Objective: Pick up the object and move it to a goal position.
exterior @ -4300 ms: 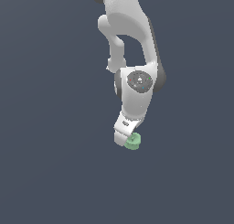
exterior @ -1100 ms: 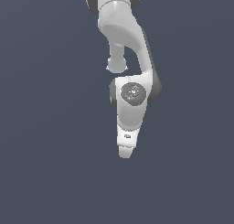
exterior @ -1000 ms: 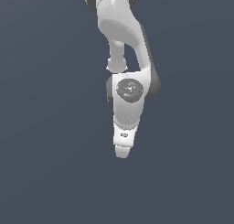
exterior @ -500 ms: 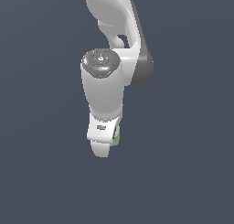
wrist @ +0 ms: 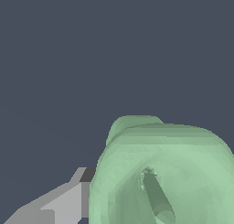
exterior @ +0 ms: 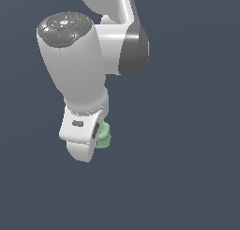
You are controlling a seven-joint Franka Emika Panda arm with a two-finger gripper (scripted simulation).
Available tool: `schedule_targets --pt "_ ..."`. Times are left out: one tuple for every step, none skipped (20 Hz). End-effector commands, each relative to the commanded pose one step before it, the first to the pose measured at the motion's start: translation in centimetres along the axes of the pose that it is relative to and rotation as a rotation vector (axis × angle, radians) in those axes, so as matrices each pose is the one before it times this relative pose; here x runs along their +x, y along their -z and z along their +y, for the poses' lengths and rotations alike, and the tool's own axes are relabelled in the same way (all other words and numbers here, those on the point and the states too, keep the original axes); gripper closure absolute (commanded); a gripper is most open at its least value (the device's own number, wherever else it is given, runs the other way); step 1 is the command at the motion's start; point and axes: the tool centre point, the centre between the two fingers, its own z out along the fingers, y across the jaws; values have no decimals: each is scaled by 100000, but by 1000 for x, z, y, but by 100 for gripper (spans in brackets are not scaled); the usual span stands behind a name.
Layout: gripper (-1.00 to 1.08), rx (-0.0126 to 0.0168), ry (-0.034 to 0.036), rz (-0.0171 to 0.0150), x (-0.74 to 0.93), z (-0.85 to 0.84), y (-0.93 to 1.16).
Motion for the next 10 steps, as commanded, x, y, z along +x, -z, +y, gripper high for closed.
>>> schedule_targets --pt "108 95 76 -11 -461 329 768" --pt "108 0 0 0 -136 103 215" --pt "108 0 0 0 -114 90 181" --pt "108 0 0 0 -93 77 148" --pt "108 -11 -32 -60 -81 64 122" --pt "108 0 0 0 -55 53 88" --pt "108 0 0 0 -38 42 61" --pt "108 0 0 0 -24 30 38" --pt "108 0 0 0 -12 18 20" --pt "108 0 0 0 -4 6 6"
